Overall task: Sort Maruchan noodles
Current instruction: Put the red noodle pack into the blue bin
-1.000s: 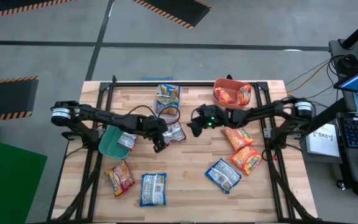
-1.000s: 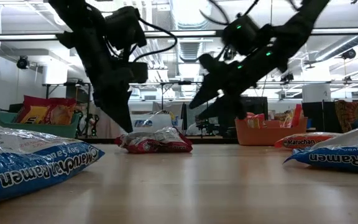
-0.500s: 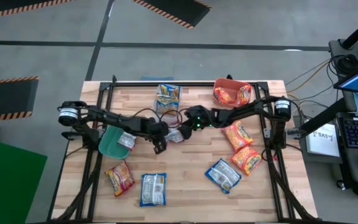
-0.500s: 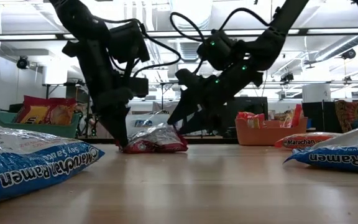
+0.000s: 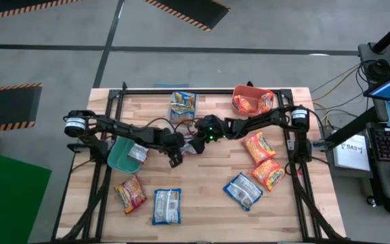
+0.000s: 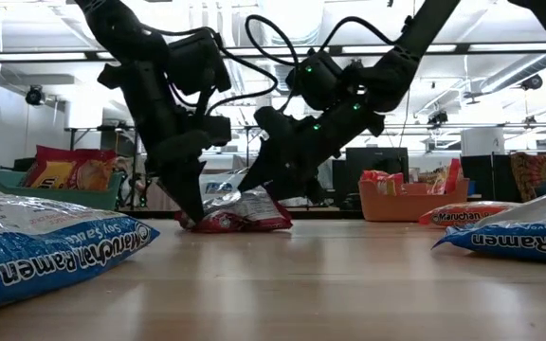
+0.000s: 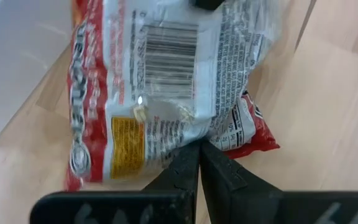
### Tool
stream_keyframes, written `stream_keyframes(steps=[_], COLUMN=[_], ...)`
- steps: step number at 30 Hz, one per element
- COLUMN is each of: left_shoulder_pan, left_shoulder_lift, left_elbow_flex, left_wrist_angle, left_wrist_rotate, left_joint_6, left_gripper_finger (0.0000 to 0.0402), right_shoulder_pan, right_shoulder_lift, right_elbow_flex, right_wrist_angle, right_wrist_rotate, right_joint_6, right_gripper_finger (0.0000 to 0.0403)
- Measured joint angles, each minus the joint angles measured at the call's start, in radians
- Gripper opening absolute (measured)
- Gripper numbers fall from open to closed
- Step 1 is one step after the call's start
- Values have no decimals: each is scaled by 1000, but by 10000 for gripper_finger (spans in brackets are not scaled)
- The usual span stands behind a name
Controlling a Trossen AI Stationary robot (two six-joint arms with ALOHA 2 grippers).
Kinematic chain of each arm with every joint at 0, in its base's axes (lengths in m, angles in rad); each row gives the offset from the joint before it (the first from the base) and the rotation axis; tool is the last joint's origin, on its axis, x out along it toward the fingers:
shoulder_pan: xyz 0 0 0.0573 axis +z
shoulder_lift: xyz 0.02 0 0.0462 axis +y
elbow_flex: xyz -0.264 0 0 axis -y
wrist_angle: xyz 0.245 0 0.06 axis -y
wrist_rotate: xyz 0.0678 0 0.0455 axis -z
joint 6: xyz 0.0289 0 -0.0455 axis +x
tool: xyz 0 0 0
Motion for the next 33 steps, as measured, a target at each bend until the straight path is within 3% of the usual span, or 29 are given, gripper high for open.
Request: stream_keyframes(steps=[10,15,23,29,33], left_shoulder_pan=[-6,-26,-86,-182,-236], left_shoulder_lift=[-16,-86,-310,-436,-448], left_elbow_flex=[0,0,0,0,0], left_wrist_angle=[37,29,-30,-18,-15], left_wrist_rotate=[-6,-21,-136,-365,-510], left_joint_6=[6,-5,-10,-16,-22], left_gripper_finger=[0,0,0,0,0], right_shoulder_pan=[4,8,23,118,204], right_shoulder_lift=[4,-19,-151,-213,-198], right_elbow_flex=[3,2,2,2,1], right_wrist_angle=[-2,-10,-54,-88,-110], right_wrist_rotate=[-20,-48,-44,-14,140], right_joint_6=[-21,-60,-220,-462,-571], right_gripper_finger=[19,10,8,8,8])
